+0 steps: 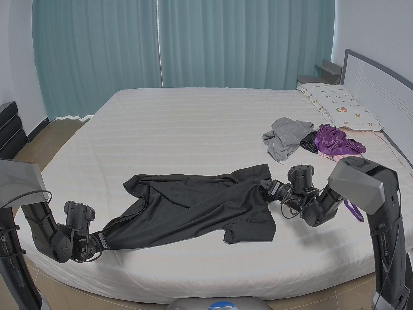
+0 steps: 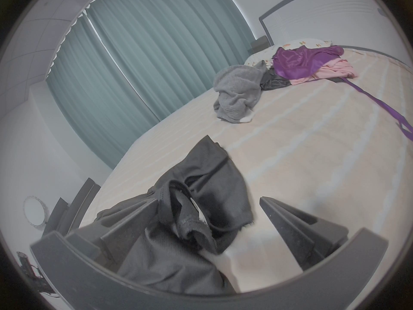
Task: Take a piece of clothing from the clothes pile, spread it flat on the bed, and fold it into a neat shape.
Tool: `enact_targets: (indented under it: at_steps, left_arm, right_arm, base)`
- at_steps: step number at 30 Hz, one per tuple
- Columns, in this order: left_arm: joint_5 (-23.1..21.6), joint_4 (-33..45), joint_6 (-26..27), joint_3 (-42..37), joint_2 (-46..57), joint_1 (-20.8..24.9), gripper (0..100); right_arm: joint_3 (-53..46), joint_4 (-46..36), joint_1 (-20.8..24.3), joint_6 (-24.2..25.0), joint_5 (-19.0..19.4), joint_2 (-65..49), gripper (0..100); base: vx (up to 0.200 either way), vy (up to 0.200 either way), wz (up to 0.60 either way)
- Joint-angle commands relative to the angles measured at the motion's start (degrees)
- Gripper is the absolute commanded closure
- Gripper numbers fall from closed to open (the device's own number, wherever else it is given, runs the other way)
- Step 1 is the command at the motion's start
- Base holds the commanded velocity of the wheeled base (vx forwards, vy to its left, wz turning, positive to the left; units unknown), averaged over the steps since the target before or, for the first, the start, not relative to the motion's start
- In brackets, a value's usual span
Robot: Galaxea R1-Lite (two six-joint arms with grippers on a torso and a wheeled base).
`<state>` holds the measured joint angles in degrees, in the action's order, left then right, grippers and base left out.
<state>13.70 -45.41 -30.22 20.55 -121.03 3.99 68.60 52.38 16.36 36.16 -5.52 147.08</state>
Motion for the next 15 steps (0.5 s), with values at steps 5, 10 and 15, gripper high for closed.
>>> enact_targets:
  at_steps: [5,10,15]
  left_arm:
    - [0.0,0.0,0.0,-0.3,0.0,0.4,100]
    - [0.0,0.0,0.0,-0.3,0.1,0.4,100]
    - [0.0,0.0,0.0,-0.3,-0.1,0.4,100]
  right_arm:
    - [-24.1,6.9,-1.5,2.0,7.2,-13.5,0]
    - [-34.6,14.2,-1.1,1.9,9.7,-13.2,0]
    - [-39.1,14.9,0.9,1.8,10.5,-12.1,0]
  base:
    - [0.000,0.000,0.00]
    - [0.000,0.000,0.00]
    - [0.000,0.000,0.00]
